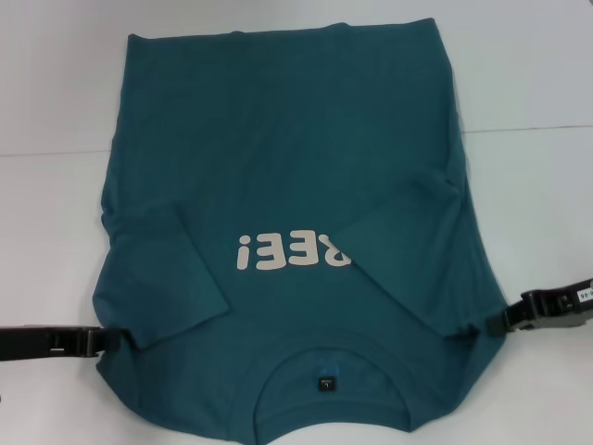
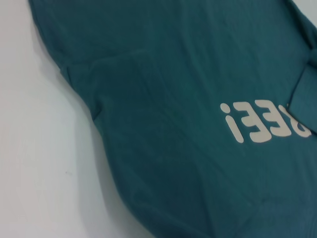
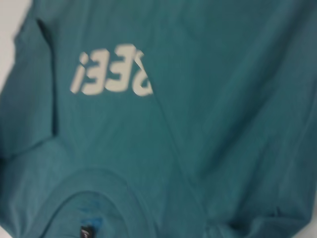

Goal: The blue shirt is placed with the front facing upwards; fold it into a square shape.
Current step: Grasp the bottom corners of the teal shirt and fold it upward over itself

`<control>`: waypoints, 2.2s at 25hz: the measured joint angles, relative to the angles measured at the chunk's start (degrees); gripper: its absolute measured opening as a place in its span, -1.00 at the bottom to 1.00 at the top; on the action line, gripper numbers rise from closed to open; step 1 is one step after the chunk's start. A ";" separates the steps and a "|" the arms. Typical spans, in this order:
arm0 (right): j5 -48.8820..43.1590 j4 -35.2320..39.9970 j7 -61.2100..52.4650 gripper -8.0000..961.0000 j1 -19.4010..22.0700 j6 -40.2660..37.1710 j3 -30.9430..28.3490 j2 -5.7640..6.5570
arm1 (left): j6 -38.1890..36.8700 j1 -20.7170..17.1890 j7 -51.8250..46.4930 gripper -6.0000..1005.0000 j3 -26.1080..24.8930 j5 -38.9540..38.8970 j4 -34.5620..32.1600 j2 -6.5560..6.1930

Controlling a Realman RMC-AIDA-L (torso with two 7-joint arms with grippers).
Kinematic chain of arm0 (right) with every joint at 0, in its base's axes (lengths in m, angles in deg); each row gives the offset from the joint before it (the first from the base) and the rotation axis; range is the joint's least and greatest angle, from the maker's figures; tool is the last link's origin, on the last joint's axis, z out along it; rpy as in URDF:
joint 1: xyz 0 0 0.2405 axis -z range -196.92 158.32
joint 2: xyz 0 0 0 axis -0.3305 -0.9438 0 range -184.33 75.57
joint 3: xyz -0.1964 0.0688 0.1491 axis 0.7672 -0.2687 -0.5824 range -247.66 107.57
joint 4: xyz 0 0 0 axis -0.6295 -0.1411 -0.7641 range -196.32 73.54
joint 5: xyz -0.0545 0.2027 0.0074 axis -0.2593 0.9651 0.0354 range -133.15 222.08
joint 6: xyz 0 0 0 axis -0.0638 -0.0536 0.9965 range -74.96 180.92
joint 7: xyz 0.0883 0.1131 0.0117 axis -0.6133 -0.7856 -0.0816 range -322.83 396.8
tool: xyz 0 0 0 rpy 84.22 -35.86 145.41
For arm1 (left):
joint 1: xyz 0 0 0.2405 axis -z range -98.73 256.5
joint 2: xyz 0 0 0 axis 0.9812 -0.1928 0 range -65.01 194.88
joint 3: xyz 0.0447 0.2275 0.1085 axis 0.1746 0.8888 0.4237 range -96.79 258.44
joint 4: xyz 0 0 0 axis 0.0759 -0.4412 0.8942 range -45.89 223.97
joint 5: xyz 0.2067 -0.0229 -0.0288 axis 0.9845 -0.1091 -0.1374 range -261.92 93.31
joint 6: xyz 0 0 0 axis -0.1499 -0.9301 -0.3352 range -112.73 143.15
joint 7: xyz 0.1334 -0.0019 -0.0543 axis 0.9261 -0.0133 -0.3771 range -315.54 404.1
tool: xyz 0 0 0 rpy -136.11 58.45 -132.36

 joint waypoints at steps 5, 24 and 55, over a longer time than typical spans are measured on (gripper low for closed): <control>5.69 -0.23 3.12 -0.88 1.45 -1.09 -1.72 0.31 | 0.56 0.28 2.13 -0.99 -2.71 -1.64 2.57 -0.02; 16.30 -0.41 14.16 -0.88 8.27 -6.29 -7.54 0.10 | -2.38 -2.82 10.35 -0.99 -7.15 -10.64 7.68 -0.06; 16.82 -0.19 25.33 -0.88 21.29 -16.41 -17.27 0.57 | -15.74 -11.04 15.81 -0.99 -9.66 -17.09 7.18 0.56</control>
